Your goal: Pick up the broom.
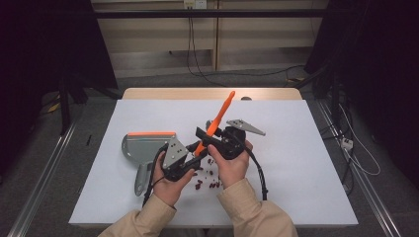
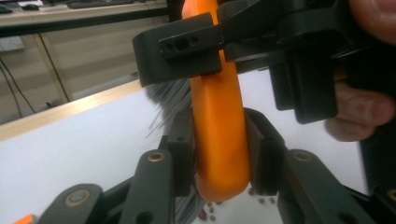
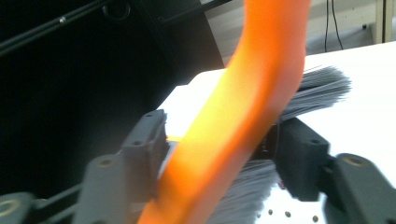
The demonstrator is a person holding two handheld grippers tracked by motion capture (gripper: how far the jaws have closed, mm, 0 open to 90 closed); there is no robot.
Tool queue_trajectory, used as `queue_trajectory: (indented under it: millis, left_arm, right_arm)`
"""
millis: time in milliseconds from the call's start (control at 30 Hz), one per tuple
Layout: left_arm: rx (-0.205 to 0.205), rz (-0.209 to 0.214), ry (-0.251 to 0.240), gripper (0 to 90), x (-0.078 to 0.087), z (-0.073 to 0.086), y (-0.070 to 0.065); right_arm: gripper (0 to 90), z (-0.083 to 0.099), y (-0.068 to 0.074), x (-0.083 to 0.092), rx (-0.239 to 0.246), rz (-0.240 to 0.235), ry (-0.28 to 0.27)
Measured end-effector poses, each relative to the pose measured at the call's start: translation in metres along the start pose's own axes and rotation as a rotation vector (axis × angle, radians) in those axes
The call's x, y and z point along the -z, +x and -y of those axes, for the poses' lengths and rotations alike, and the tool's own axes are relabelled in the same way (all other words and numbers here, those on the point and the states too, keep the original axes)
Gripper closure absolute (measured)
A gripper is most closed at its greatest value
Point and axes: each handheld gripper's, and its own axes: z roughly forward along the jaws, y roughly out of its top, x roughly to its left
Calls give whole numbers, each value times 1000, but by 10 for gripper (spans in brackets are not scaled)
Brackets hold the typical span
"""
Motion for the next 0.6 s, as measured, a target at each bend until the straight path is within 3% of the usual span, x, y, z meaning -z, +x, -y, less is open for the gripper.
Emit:
queue_trajectory:
  millis: [100, 133, 167, 200, 267, 333, 433, 600]
  left_arm:
    - [-27, 1, 16, 604, -3, 1, -3]
    - [-25, 17, 23, 585, -5, 2, -4]
    - [-4, 48, 23, 582, -6, 2, -4]
    - [-2, 47, 12, 636, -5, 1, -3]
    - [0, 48, 33, 542, -5, 0, -1]
    - [17, 37, 28, 435, -3, 0, 3]
    - [59, 40, 32, 361, -3, 1, 10]
    - [82, 52, 19, 239, 1, 1, 18]
  right_arm:
    - [580, -1, -5, 1, -105, -18, 41]
    - [621, -2, -8, 2, -152, -28, 47]
    - [692, -3, -11, 2, -167, -32, 45]
    - [700, -4, -13, 3, -130, -24, 42]
    - [700, -7, -19, 5, -80, 18, 49]
    - [700, -11, -27, 8, -82, 21, 55]
    - [700, -15, -37, 14, -25, 51, 64]
    - [700, -24, -50, 26, 96, 97, 95]
